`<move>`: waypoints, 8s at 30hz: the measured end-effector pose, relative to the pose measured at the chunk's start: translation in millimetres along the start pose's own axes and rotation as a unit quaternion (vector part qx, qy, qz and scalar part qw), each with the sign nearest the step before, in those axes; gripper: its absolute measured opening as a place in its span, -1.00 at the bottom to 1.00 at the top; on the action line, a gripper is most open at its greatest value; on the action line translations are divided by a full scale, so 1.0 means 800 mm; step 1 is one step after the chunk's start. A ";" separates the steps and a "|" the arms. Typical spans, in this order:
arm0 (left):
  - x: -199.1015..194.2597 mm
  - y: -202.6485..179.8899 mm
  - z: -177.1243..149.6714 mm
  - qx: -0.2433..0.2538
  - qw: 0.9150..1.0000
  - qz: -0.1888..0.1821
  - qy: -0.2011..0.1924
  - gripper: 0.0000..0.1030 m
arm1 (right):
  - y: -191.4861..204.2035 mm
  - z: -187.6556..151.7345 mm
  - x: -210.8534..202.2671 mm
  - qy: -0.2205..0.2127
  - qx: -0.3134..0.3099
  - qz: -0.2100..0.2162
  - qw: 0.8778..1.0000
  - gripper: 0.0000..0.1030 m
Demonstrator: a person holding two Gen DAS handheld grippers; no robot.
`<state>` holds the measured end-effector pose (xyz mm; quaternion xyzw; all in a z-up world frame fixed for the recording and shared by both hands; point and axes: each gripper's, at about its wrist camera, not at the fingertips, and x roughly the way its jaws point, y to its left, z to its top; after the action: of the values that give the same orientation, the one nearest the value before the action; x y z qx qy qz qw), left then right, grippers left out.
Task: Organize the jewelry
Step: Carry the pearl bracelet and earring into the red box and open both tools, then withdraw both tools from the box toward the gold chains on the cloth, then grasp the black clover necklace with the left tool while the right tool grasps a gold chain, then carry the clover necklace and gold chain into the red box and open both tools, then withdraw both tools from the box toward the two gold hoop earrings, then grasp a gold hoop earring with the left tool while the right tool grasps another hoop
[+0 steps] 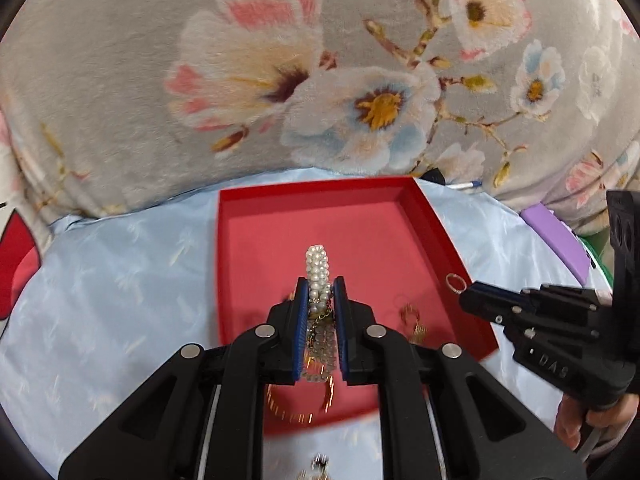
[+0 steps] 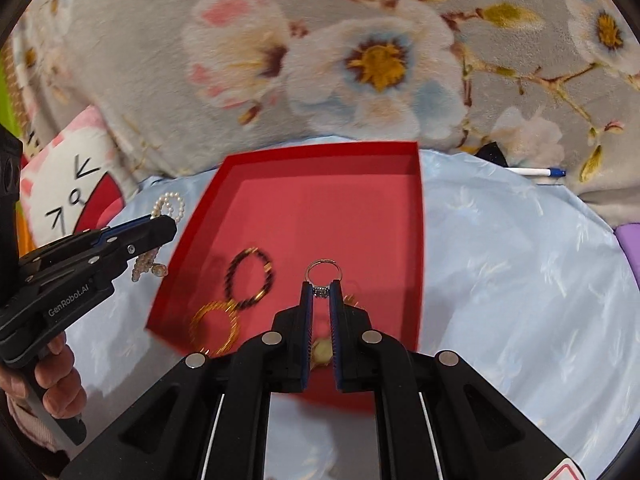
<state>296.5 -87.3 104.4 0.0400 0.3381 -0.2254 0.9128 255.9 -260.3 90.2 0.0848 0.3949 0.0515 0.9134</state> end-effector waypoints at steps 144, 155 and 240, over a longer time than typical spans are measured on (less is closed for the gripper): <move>0.046 -0.013 0.092 0.007 0.998 0.052 -0.033 -0.90 | -0.014 0.070 0.033 -0.025 -0.006 -0.041 0.999 -0.94; 0.090 -0.016 0.071 0.002 0.999 0.047 -0.005 -0.88 | -0.023 0.066 0.048 -0.018 -0.009 -0.061 0.998 -0.78; -0.052 -0.057 -0.238 0.029 0.996 0.024 0.082 -0.15 | 0.017 -0.231 -0.062 0.044 -0.014 -0.003 0.999 -0.66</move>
<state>134.5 -69.2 -12.0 0.0934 0.4041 -0.2091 0.8856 86.7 -233.5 3.4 0.0684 0.4340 0.0578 0.8964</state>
